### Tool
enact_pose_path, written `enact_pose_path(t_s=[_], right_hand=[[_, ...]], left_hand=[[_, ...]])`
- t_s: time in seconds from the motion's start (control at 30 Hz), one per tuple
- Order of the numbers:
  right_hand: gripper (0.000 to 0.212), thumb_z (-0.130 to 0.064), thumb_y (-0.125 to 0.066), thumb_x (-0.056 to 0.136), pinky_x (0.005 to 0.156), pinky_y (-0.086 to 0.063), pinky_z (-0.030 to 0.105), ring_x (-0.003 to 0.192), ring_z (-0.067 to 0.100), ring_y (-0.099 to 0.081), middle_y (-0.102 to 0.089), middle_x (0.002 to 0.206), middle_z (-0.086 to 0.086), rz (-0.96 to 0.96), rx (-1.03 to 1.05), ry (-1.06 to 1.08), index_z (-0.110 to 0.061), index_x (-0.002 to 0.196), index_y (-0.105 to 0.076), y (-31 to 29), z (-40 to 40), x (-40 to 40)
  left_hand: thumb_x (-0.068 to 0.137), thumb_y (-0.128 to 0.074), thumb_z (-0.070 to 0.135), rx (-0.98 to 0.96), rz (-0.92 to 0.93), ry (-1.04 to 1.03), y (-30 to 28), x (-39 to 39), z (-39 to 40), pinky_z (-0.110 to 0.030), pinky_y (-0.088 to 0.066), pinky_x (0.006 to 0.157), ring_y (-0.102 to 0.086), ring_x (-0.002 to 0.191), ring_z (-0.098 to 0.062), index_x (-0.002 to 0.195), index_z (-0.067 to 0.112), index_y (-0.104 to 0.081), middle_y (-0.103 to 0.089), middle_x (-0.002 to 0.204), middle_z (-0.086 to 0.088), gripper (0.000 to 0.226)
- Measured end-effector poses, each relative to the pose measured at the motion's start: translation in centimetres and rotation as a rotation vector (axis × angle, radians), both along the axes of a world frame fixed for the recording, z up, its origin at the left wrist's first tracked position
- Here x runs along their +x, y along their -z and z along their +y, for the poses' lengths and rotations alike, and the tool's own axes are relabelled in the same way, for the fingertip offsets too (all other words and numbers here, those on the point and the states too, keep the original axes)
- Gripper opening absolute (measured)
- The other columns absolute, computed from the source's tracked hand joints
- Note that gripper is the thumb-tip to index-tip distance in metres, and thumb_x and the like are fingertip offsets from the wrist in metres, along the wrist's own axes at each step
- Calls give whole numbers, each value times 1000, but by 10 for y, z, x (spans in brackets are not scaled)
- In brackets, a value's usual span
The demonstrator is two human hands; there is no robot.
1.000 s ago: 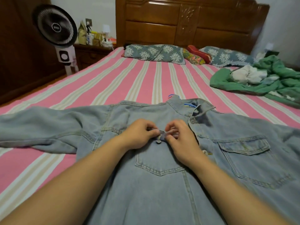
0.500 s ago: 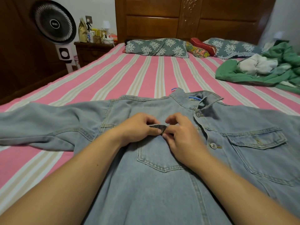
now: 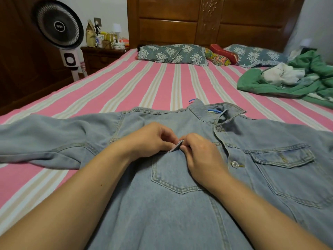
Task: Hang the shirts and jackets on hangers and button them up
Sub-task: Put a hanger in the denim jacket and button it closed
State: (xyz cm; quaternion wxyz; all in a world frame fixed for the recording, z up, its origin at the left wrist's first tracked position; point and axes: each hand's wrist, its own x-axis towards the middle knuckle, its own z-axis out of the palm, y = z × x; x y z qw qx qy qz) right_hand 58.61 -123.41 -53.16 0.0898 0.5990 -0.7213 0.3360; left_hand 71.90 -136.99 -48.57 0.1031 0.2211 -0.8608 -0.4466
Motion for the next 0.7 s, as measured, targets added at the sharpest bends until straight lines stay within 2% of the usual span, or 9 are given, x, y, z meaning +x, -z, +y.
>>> enact_pose_path(t_s=[0.07,0.13,0.23,0.3,0.43,0.5,0.6,0.7], right_hand=[[11,-22,-55,96,70,-47,48,82,31,-57,-61,90,3,-34,63,21,-18,87,-53,2,-2,0],[11,-20,-60,94,72,-46,46,84,29,-57,-61,89,1,-69,91,25,-18,85,-53,0,-3,-1],[22,-16,-71,86,72,-43,37,83,19,-57,-64,86,-5,-144,170,5,-23,79,-52,-11,2,-6],[28,-17,-76,82,72,-45,31,81,13,-59,-67,86,-7,-218,286,-38,-27,77,-51,-24,6,-11],[22,-17,-78,82,79,-41,24,92,10,-56,-62,97,-9,-107,503,-69,-31,95,-67,-41,10,-19],[25,-19,-78,84,83,-39,23,100,10,-54,-59,105,-7,-45,574,-64,-32,105,-73,-46,12,-25],[30,-16,-79,84,83,-43,23,93,8,-57,-59,102,-11,-55,619,-71,-31,110,-76,-50,13,-29],[28,-20,-81,82,82,-46,23,91,8,-58,-62,102,-11,-66,609,-73,-30,108,-77,-50,12,-29]], left_hand=[[88,-76,7,-65,18,-29,3,-4,1,-20,-52,70,-63,69,-3,90,14,-79,-78,83,-3,8],[86,-78,8,-96,50,-26,5,-6,1,-20,-50,68,-61,66,-3,86,12,-77,-76,79,-3,4],[83,-81,14,-227,4,18,8,-7,4,-11,-43,63,-56,60,7,79,21,-74,-69,67,9,11],[82,-83,19,-341,-64,60,8,-8,8,-8,-38,60,-55,61,9,84,24,-76,-63,64,15,9],[82,-82,34,-502,-128,92,7,-11,8,-25,-46,70,-57,72,-5,94,27,-77,-62,74,12,14],[84,-79,38,-588,-147,118,5,-13,13,-27,-48,71,-56,73,-7,94,27,-77,-62,76,11,15],[83,-70,38,-731,-148,131,5,-14,21,-32,-52,73,-59,78,-13,94,26,-75,-67,86,7,17],[81,-66,38,-774,-160,133,5,-12,24,-35,-54,74,-63,84,-18,94,26,-74,-69,92,4,20]])
